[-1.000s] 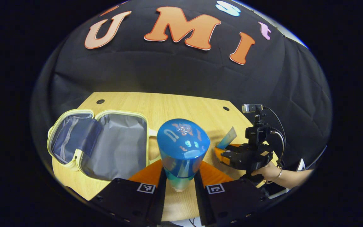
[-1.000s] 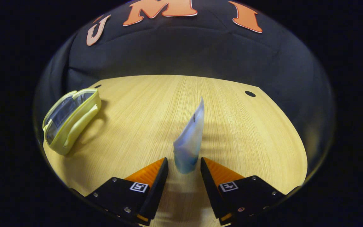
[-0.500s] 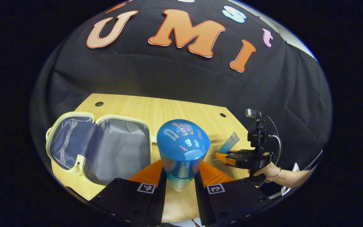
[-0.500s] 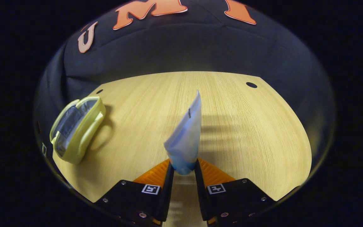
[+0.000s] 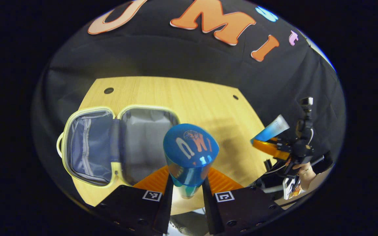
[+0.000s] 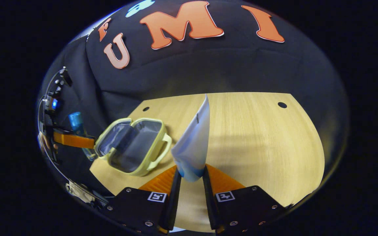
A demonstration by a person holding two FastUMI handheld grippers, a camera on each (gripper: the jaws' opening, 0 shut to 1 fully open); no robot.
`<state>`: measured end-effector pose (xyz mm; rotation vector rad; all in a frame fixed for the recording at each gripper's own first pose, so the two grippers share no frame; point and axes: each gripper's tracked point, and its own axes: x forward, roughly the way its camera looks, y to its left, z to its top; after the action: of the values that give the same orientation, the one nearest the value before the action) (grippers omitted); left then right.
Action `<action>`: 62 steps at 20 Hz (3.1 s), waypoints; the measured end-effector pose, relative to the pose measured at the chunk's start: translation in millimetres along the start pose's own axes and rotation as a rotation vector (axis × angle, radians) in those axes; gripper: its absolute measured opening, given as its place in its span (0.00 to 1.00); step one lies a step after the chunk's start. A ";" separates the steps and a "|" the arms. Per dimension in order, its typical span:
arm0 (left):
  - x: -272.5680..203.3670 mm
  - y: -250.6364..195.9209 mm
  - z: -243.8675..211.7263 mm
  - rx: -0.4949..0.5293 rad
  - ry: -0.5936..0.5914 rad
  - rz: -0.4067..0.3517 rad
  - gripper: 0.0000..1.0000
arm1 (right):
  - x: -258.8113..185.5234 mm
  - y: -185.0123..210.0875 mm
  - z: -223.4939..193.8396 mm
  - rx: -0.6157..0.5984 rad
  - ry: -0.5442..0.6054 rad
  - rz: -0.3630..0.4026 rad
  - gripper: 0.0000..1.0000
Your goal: First open the suitcase, pack the skin care products into it, and then close the suitcase.
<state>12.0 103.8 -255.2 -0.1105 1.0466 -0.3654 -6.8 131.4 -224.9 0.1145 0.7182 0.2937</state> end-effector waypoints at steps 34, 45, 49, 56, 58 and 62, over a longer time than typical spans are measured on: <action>46.8 52.6 -34.9 0.058 0.218 -0.058 0.98 | -35.8 96.1 24.1 -0.021 0.051 -0.054 0.40; -134.6 197.9 -81.8 -0.177 -0.059 0.022 0.98 | 107.6 194.5 3.4 -0.039 0.450 0.061 0.40; -163.0 249.5 -125.5 -0.298 -0.070 0.089 0.98 | 158.0 189.4 -40.8 -0.033 0.599 -0.020 0.40; -180.9 277.1 -168.7 -0.436 -0.045 0.111 0.98 | 209.1 159.2 -73.9 -0.086 0.653 -0.148 0.40; -180.0 279.9 -170.6 -0.428 -0.044 0.126 0.98 | 208.9 165.9 -69.3 -0.085 0.626 -0.123 0.47; -176.0 284.8 -165.8 -0.420 -0.059 0.126 0.98 | 193.1 177.7 -55.0 -0.077 0.577 -0.086 0.96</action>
<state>-140.3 444.7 -267.5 -0.4262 1.0545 -0.0239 54.6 359.5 -351.8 -0.0795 1.2783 0.2733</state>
